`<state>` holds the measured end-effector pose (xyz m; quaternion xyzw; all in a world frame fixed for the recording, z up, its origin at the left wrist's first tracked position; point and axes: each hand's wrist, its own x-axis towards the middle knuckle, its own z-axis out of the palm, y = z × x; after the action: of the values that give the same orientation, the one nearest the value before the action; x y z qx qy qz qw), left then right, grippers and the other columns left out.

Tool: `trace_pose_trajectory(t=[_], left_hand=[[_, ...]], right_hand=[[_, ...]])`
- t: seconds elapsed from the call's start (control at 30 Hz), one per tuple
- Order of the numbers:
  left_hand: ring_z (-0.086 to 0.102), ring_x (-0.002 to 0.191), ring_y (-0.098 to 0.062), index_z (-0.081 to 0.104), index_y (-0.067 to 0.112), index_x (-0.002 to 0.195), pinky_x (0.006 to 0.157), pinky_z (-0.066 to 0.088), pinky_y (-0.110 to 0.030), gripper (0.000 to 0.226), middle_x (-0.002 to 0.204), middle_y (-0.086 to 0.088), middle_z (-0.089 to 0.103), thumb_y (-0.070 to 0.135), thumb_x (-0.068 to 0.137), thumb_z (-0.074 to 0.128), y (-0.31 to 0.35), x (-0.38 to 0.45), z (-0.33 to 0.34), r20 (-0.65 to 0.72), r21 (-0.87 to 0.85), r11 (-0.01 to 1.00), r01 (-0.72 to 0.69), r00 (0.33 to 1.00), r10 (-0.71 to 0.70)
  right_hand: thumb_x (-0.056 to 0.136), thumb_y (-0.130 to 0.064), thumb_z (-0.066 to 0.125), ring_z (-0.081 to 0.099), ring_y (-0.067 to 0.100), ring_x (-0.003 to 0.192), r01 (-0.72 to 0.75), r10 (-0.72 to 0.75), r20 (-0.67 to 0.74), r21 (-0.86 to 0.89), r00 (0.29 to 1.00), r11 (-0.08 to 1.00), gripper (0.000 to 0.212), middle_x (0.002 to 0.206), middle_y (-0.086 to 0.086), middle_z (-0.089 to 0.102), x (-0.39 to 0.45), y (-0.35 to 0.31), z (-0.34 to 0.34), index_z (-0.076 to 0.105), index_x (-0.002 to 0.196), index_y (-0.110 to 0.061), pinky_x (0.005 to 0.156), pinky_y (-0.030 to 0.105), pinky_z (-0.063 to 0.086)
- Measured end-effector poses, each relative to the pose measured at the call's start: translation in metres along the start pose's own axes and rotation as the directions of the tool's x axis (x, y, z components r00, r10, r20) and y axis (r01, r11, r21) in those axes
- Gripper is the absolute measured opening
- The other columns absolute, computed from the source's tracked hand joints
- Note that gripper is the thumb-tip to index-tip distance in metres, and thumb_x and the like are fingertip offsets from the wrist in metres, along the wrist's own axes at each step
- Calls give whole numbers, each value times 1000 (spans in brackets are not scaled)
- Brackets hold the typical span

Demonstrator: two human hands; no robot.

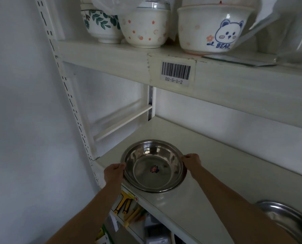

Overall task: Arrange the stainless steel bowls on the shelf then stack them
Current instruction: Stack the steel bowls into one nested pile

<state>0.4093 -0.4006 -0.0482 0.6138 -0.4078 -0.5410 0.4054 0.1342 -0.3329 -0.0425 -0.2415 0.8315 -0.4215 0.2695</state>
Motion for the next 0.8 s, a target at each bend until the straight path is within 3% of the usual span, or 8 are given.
trace_pose_trajectory(t=[0.1,0.2,0.33,0.47,0.63,0.7,0.8], left_hand=[[56,74,-26,66,-2,75,84,55,-49,18,78,-18,63,13,85,68,-2,-11,16,42,23,999,-44,998,43],[55,70,-24,65,-12,84,83,55,-52,28,77,-25,63,15,85,67,-6,-23,32,64,54,994,-90,994,86],[59,69,-25,67,-9,81,81,56,-51,28,85,-30,68,19,86,66,-13,-41,53,103,79,991,-112,989,104],[57,69,-24,66,1,74,78,56,-46,20,74,-23,63,17,86,66,-21,-63,73,140,38,997,-72,988,66],[51,68,-21,57,12,66,66,44,-33,22,70,-13,56,16,86,64,-31,-88,87,145,3,996,-87,986,85],[49,66,-20,55,13,63,65,41,-31,26,68,-12,54,16,88,62,-33,-97,90,140,17,993,-116,984,113],[47,64,-20,57,9,64,59,38,-27,26,64,-11,53,15,89,60,-39,-106,92,153,58,986,-158,977,148]], right_hand=[[83,-21,68,65,29,85,-12,13,-55,13,998,1000,22,80,14,67,-3,13,-21,75,87,0,73,33,49],[82,-20,68,67,30,91,-25,30,-97,49,995,998,22,88,16,71,-8,22,-43,76,93,-2,74,29,47],[82,-20,68,67,31,90,-38,47,-135,67,990,997,24,90,17,72,-13,34,-74,77,95,-2,72,28,47],[81,-20,68,68,34,93,-61,72,-190,63,979,996,25,94,19,73,-20,46,-101,77,96,-3,76,33,51],[79,-23,70,69,30,85,-93,108,-218,78,970,993,23,86,18,73,-32,57,-126,75,80,-1,75,35,53],[79,-23,68,68,29,79,-103,115,-226,65,967,993,26,85,19,73,-35,61,-132,75,80,2,69,31,50],[80,-23,67,66,28,78,-104,108,-235,32,966,994,27,87,19,73,-38,67,-137,76,85,2,77,36,54]])
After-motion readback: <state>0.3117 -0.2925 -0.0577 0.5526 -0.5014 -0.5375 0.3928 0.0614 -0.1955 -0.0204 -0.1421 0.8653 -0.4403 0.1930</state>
